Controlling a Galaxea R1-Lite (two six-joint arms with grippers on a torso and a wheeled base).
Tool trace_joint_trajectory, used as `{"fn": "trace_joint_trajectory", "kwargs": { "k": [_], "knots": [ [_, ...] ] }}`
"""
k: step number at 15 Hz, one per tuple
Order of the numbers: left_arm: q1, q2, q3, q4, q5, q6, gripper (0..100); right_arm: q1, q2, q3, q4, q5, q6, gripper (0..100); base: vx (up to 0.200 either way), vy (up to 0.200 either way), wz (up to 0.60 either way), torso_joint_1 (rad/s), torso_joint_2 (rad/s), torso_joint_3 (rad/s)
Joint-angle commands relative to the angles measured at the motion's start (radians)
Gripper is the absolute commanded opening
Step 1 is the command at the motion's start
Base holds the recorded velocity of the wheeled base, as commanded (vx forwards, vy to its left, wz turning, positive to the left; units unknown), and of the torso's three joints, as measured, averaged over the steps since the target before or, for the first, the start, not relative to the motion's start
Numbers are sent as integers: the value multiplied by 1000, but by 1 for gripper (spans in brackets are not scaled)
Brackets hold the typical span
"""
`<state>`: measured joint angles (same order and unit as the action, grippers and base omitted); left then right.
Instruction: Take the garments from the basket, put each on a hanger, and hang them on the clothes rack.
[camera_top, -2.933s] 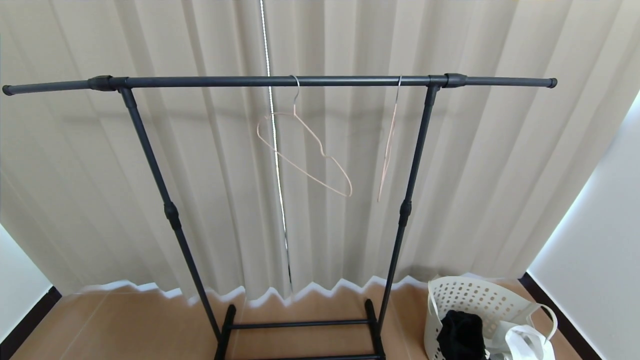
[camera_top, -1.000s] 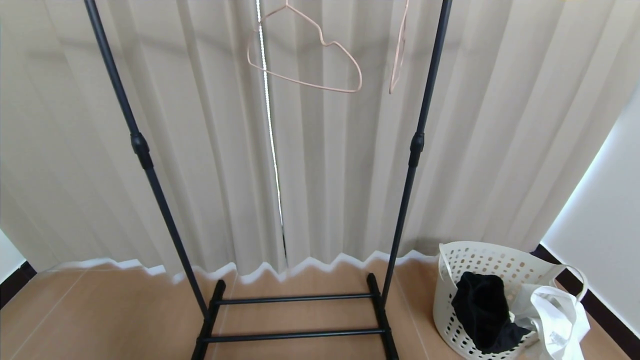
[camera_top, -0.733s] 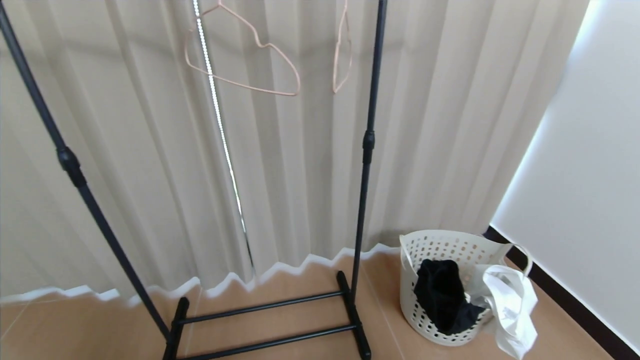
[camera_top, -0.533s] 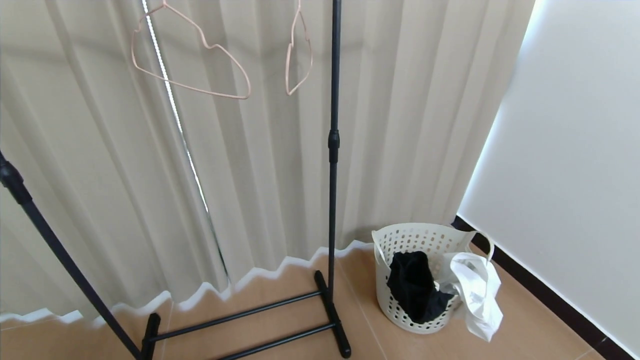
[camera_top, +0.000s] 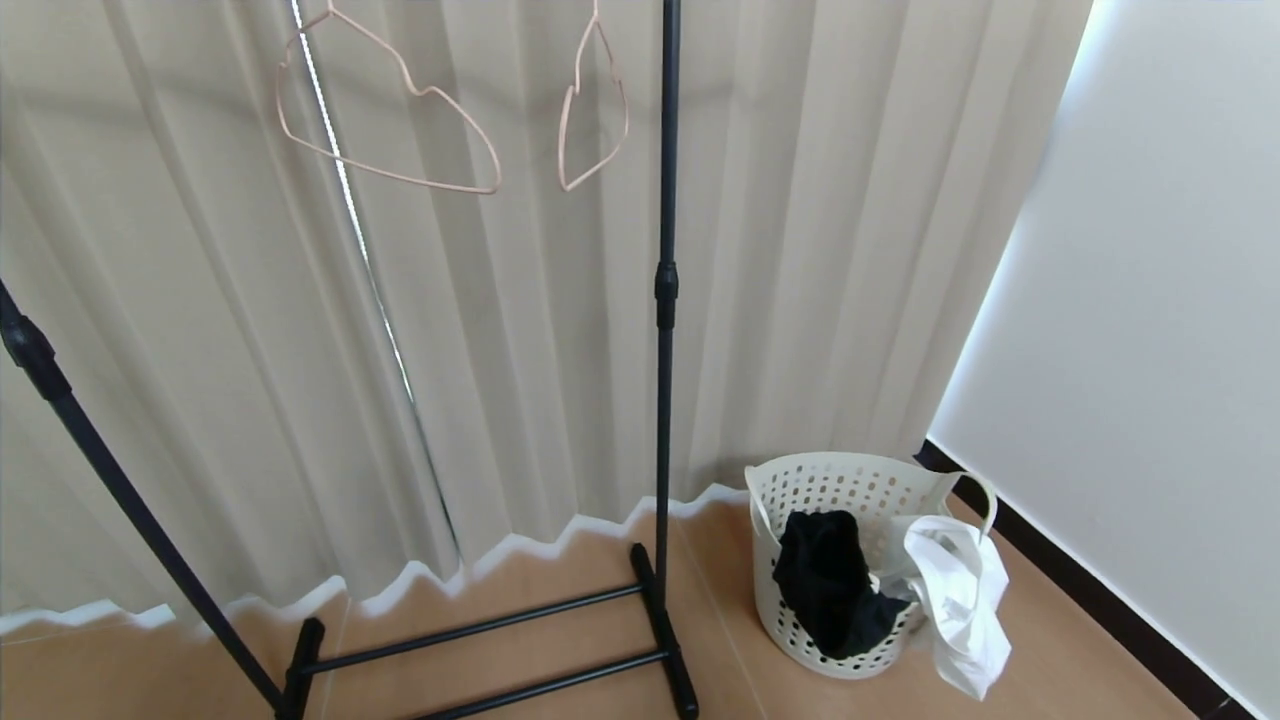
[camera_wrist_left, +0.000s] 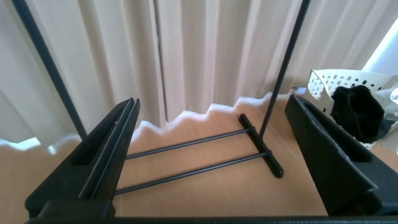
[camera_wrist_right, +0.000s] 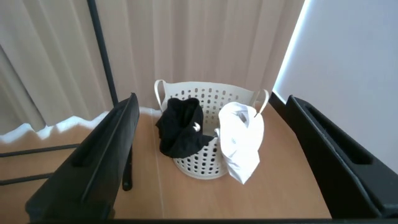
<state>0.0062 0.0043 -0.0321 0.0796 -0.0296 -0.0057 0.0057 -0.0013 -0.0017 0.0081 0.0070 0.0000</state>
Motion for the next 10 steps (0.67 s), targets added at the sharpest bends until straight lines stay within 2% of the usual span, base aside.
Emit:
{"fn": "trace_joint_trajectory", "kwargs": {
  "k": [1,6,8,10],
  "knots": [
    [0,0,0,0,-1,0,100,0,1,0,0,1,0,100,0,-200,0,2,7,-2],
    [0,0,0,0,0,0,100,0,1,0,0,1,0,100,0,-200,0,3,3,3],
    [0,0,0,0,-1,0,100,0,1,0,0,2,0,100,0,0,0,0,0,0],
    [0,0,0,0,-1,0,100,0,1,0,0,2,0,100,200,200,0,5,2,2]
  ]
}}
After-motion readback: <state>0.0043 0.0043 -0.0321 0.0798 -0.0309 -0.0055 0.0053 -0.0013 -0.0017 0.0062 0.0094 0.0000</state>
